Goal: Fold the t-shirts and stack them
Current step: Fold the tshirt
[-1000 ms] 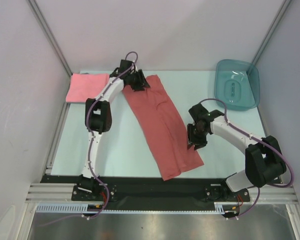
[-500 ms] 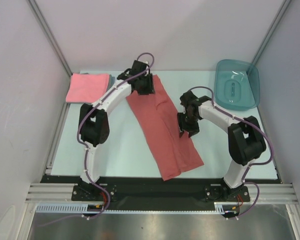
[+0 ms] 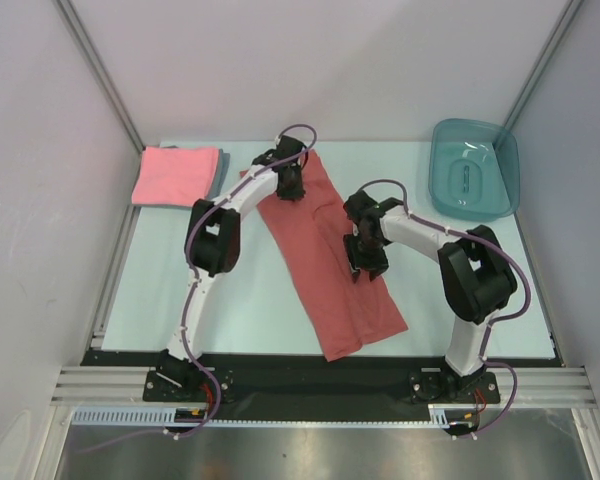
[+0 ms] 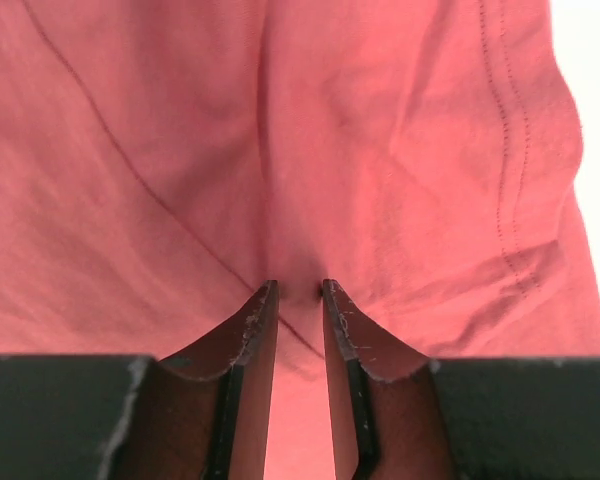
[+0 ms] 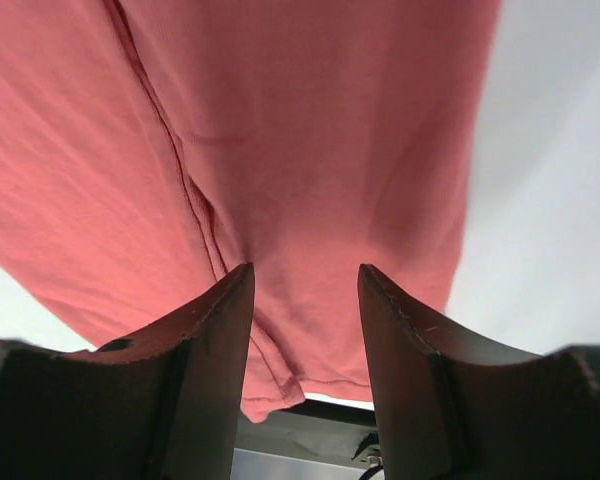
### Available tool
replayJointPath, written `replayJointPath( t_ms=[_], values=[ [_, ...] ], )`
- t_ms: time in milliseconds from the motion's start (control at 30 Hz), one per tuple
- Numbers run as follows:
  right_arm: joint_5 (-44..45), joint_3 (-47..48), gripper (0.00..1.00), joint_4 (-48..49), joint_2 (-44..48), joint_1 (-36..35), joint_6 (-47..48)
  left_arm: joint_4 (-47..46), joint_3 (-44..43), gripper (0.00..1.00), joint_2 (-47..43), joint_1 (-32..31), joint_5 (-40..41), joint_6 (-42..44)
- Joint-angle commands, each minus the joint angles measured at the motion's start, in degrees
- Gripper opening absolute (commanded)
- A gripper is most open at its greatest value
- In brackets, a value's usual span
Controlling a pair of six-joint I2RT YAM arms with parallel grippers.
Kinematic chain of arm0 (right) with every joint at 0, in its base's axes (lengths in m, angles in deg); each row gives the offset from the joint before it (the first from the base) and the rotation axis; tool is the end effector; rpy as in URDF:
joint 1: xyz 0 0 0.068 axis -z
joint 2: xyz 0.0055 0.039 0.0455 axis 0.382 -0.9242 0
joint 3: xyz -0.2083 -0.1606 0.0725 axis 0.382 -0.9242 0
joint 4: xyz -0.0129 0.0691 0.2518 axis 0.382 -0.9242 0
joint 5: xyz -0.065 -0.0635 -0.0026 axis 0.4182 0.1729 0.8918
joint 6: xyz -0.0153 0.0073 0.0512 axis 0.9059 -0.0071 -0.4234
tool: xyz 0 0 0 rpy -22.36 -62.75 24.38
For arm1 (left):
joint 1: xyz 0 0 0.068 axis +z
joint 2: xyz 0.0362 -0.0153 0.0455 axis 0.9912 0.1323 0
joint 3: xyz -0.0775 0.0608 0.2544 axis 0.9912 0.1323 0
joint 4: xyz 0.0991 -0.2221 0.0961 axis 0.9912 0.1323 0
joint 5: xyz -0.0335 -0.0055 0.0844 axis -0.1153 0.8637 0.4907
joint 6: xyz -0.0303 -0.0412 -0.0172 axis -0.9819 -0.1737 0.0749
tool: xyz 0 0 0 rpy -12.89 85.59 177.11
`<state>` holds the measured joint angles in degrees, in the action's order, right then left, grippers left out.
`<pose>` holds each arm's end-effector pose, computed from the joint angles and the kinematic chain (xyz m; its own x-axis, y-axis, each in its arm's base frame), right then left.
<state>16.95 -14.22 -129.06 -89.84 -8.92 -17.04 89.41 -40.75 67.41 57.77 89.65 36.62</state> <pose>0.2988 0.1850 0.1845 -0.9631 -0.2265 -0.1451 -0.2437 0.9631 0.1139 0.4934 -0.2230 0.1673 -0.8367 -0.0779 -0.5421 0.0243 0.9836 -0.1788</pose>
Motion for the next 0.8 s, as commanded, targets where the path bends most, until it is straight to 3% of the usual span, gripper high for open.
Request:
replayJointPath(
  t_ms=[0, 200, 333, 467, 600, 767],
  values=[
    [2.12, -2.74, 0.52, 2.66, -1.01, -2.19, -1.44, -0.69, -2.34, 0.30, 2.32, -0.16, 0.00, 1.42],
    [0.20, -6.71, 0.52, 8.64, -3.02, -4.39, -10.30, -2.63, -8.55, 0.33, 8.46, 3.17, -14.76, 0.89],
    [-2.61, -3.56, 0.52, 9.53, -6.19, -8.42, -14.53, -3.24, -16.47, 0.34, 14.35, 6.77, -25.48, 0.19],
    [-8.93, 1.18, 0.52, 10.41, -9.00, -11.95, -17.00, -9.03, -18.50, 0.39, 16.21, 8.89, -35.31, -1.30],
    [-10.45, 5.85, 0.52, 9.18, -10.24, -12.48, -16.83, -9.84, -18.25, 0.43, 14.81, 10.12, -34.57, -1.84],
    [-7.38, 10.33, 0.54, 2.78, -7.61, -10.47, -11.66, -4.85, -15.08, 0.56, 4.01, 11.96, -28.67, 0.71]
  ],
)
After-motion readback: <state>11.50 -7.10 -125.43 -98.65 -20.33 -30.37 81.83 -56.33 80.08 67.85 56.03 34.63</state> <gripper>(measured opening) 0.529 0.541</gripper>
